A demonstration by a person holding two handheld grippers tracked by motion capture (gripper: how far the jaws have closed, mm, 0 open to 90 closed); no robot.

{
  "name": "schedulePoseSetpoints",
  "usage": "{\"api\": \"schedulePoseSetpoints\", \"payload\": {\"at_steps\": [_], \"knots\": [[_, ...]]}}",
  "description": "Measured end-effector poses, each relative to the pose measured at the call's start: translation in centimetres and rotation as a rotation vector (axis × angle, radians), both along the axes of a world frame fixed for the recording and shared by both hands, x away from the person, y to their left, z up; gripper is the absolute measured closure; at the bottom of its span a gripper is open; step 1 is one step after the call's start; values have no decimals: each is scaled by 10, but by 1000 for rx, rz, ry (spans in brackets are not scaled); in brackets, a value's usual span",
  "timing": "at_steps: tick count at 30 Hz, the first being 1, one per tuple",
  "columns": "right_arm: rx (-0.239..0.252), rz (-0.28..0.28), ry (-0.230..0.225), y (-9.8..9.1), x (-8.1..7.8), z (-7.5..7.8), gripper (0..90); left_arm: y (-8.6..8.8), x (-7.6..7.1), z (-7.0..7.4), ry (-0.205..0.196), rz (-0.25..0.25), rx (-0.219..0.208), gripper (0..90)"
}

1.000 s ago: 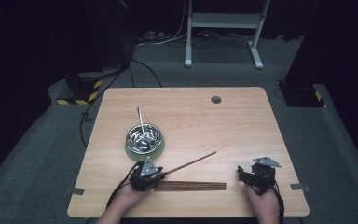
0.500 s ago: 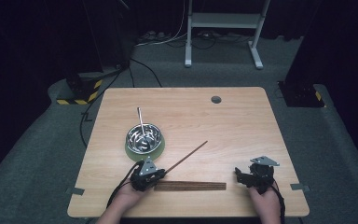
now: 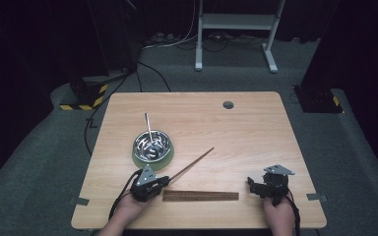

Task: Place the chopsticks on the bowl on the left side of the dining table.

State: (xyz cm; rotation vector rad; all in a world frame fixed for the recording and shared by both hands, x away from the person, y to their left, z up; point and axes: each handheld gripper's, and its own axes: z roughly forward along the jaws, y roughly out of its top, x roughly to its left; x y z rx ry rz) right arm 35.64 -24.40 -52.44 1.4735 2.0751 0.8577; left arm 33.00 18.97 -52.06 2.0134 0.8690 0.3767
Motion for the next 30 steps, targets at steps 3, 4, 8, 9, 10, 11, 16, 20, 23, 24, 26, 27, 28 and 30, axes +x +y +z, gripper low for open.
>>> {"api": "schedulePoseSetpoints", "payload": {"at_steps": [3, 4, 8, 9, 10, 11, 16, 20, 23, 24, 26, 27, 28, 30], "knots": [[-4, 26, 12, 0, -1, 1, 113, 4, 0, 2, -9, 16, -16, 833], [-3, 27, 10, 1, -1, 1, 113, 5, 0, 3, -13, 25, -30, 833], [-4, 25, -1, 1, -1, 0, 112, 10, -1, 6, -25, 29, -44, 833], [-4, 26, -2, 1, -1, 0, 112, 11, -3, 7, -37, 35, -58, 834], [-7, 29, -3, 1, -1, 0, 112, 11, -3, 8, -43, 35, -64, 835], [-6, 29, -3, 1, -1, 0, 112, 11, -4, 9, -48, 37, -75, 835], [-7, 29, -4, 1, -1, 0, 113, 13, -7, 14, -76, 39, -101, 835], [-6, 28, -3, 1, -1, 0, 113, 13, -9, 17, -103, 42, -111, 835], [-6, 29, -4, 1, -1, 0, 112, 14, -11, 20, -120, 53, -137, 836], [-5, 27, -2, 1, -1, 0, 112, 15, -11, 21, -127, 50, -137, 835], [-5, 28, -3, 1, -1, 0, 112, 16, -12, 22, -130, 59, -151, 835], [-5, 27, -2, 1, -1, 0, 112, 18, -12, 23, -133, 59, -154, 835], [-5, 29, -3, 1, -1, 0, 112, 18, -12, 23, -133, 63, -159, 836], [-6, 30, -4, 1, -1, 0, 112, 21, -12, 24, -142, 63, -161, 835]]}}
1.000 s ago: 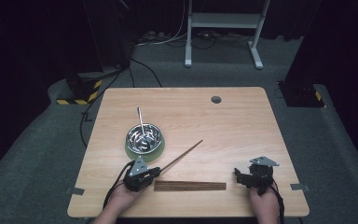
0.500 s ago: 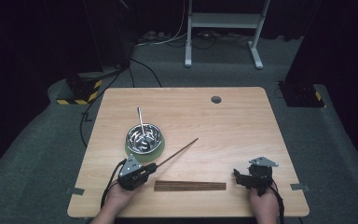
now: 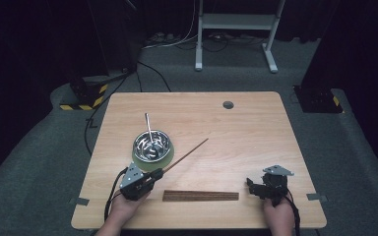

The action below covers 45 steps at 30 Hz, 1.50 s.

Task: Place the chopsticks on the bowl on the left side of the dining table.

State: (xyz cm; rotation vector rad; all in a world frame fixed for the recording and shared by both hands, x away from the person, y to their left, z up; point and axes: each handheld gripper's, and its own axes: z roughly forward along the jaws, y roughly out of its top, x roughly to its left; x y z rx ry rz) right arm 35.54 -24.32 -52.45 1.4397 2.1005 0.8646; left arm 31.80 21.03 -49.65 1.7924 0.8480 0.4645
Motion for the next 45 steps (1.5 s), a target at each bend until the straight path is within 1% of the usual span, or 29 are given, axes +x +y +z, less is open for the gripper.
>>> {"api": "schedulePoseSetpoints", "payload": {"at_steps": [4, 5, 6, 7, 8, 9, 10, 11, 14, 15, 16, 17, 18, 22, 24, 26, 31, 32, 34, 39, 41, 42, 45], "knots": [[4, 0, 2, 0, 0, 0, 112, 5, -1, 3, -19, 15, -3, 835], [4, 1, 2, 0, 0, 0, 112, 6, -1, 3, -21, 20, -14, 835], [4, 0, 2, 0, 0, 0, 112, 9, 0, 4, -27, 20, -1, 835], [4, 0, 2, 0, 0, 0, 112, 9, 0, 4, -27, 20, -1, 835], [4, 1, 2, 0, 0, 0, 112, 12, 0, 5, -31, 30, -6, 835], [4, 1, 2, 0, 0, 0, 112, 12, 0, 5, -31, 30, -6, 835], [4, 2, 2, 0, 0, 0, 112, 16, 1, 6, -31, 45, -14, 835], [4, 2, 2, 0, 0, 0, 112, 16, 1, 6, -31, 45, -14, 835], [4, 2, 2, 0, 0, 0, 112, 23, 2, 7, -34, 59, -15, 835], [4, 2, 2, 0, 0, 0, 112, 25, 2, 8, -35, 63, -15, 835], [5, 2, 2, 0, 0, 0, 112, 28, 3, 8, -39, 60, -5, 835], [4, 2, 2, 0, 0, 0, 113, 28, 3, 8, -36, 73, -20, 835], [2, 3, 1, 0, 0, 0, 112, 31, 3, 8, -41, 72, -9, 835], [4, 2, 2, 0, 0, 0, 112, 35, 4, 8, -37, 97, -18, 835], [4, 2, 2, 0, 0, 0, 112, 38, 6, 8, -40, 98, -9, 835], [4, 2, 2, 0, 0, 0, 112, 40, 6, 7, -37, 111, -15, 835], [4, 2, 2, 0, 0, 0, 112, 45, 8, 6, -37, 134, -17, 835], [4, 2, 2, 0, 0, 0, 112, 43, 8, 5, -36, 161, -71, 835], [5, 2, 2, 0, 0, 0, 112, 49, 9, 5, -29, 174, -64, 835], [4, 2, 2, 0, 0, 0, 113, 56, 11, 4, -21, 183, -54, 835], [4, 2, 1, 0, 0, 0, 112, 61, 12, 3, -17, 187, -40, 835], [4, 2, 2, 0, 0, 0, 112, 63, 13, 3, -19, 183, -23, 835], [5, 2, 2, 0, 0, 0, 112, 66, 14, 2, -10, 194, -28, 835]]}}
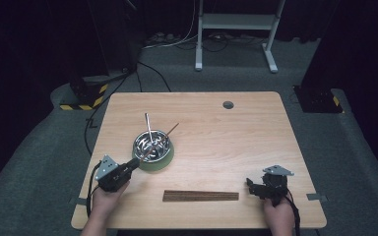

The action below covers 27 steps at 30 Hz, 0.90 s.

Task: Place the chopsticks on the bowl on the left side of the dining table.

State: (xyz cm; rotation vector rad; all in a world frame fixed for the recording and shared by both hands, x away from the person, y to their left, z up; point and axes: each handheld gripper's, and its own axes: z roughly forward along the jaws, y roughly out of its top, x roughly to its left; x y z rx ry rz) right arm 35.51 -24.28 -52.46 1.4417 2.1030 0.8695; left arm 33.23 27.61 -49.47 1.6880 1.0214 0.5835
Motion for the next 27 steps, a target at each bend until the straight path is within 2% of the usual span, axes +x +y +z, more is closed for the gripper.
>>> {"api": "schedulePoseSetpoints", "payload": {"at_steps": [1, 4, 13, 27], "knots": [[0, 0, 0, 0, 0, 0, 112, 2, 1, 0, -3, -3, 15, 835], [0, 0, 0, 0, 0, 0, 112, 9, 2, -2, 13, 13, -10, 835], [0, 0, 0, 0, 0, 0, 112, 19, 7, -7, 39, 6, -23, 834], [0, 0, 0, 0, 0, 0, 112, 22, 10, -11, 51, 32, -31, 832]]}}
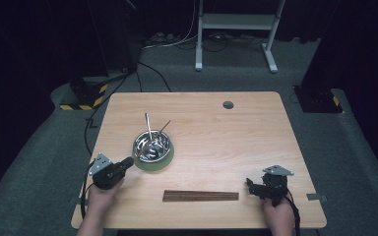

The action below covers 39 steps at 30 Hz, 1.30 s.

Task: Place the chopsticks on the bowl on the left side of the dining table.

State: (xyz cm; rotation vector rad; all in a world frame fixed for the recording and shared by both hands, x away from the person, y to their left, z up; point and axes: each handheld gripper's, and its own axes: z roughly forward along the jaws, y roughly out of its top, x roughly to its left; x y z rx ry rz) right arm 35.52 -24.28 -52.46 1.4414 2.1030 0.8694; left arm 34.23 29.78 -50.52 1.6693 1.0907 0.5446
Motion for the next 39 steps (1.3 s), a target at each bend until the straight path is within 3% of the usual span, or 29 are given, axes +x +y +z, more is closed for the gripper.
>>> {"api": "schedulePoseSetpoints", "payload": {"at_steps": [13, 15, 19, 21, 23, 26, 28, 36, 39], "knots": [[-1, 1, 0, 0, 0, 0, 112, -1, 3, -2, 13, -1, 1, 826], [1, 0, 1, 0, 0, 0, 112, -1, 2, -2, 11, -7, -5, 776], [-1, 0, 1, 0, 0, 0, 112, -3, 0, 2, -7, -10, 23, 633], [-2, 1, -1, 0, 0, 0, 112, -9, -7, 11, -56, 5, 57, 607], [-2, 2, -2, 0, 0, 0, 112, -14, -12, 18, -95, -1, 64, 594], [0, 0, 0, 0, 0, 0, 112, -30, -21, 27, -133, -47, 99, 583], [1, 0, 1, 0, 0, 0, 112, -41, -24, 29, -132, -101, 120, 582], [0, 0, 0, 0, 0, 0, 112, -99, -29, 7, -46, -290, 206, 581], [0, 0, 0, 0, 0, 0, 112, -111, -29, -1, -23, -333, 245, 578]]}}
